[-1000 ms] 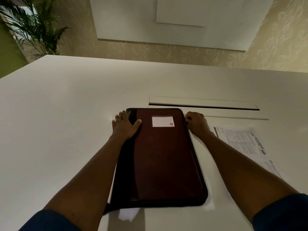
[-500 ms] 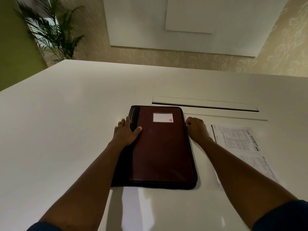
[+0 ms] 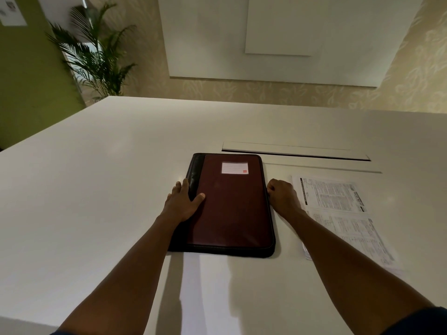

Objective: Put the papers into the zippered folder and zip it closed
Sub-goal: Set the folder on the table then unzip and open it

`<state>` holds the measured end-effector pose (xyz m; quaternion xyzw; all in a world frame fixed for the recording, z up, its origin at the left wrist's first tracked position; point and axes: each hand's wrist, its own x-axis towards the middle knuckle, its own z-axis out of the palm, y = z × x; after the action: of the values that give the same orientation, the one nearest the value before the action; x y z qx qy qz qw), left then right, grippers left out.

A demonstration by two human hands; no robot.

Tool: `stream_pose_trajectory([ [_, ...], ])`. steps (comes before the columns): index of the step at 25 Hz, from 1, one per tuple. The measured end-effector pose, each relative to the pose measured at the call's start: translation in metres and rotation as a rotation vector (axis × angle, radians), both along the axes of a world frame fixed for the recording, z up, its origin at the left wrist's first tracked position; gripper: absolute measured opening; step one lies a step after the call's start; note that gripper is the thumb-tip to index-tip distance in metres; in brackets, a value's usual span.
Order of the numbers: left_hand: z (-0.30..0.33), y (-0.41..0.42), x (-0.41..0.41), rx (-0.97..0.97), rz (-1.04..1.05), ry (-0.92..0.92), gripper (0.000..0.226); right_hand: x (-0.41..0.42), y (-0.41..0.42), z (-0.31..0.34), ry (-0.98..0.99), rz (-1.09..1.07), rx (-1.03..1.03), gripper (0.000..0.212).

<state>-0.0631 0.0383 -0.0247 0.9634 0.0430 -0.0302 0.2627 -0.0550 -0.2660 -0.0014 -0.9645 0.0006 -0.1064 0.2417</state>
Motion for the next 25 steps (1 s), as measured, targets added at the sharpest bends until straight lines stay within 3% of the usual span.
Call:
stream_pose_trajectory([
  [17,0.008,-0.007,-0.080,0.050,0.019,-0.027,0.077,-0.082,-0.004,-0.005,-0.004,0.054,0.016,0.019],
  [21,0.006,-0.012,-0.106,0.069,0.095,-0.148,0.065,-0.105,-0.002,-0.007,-0.004,0.034,0.037,0.020],
  [25,-0.005,-0.017,-0.135,-0.035,0.157,-0.303,0.054,-0.123,0.000,-0.010,-0.005,0.004,0.030,0.020],
])
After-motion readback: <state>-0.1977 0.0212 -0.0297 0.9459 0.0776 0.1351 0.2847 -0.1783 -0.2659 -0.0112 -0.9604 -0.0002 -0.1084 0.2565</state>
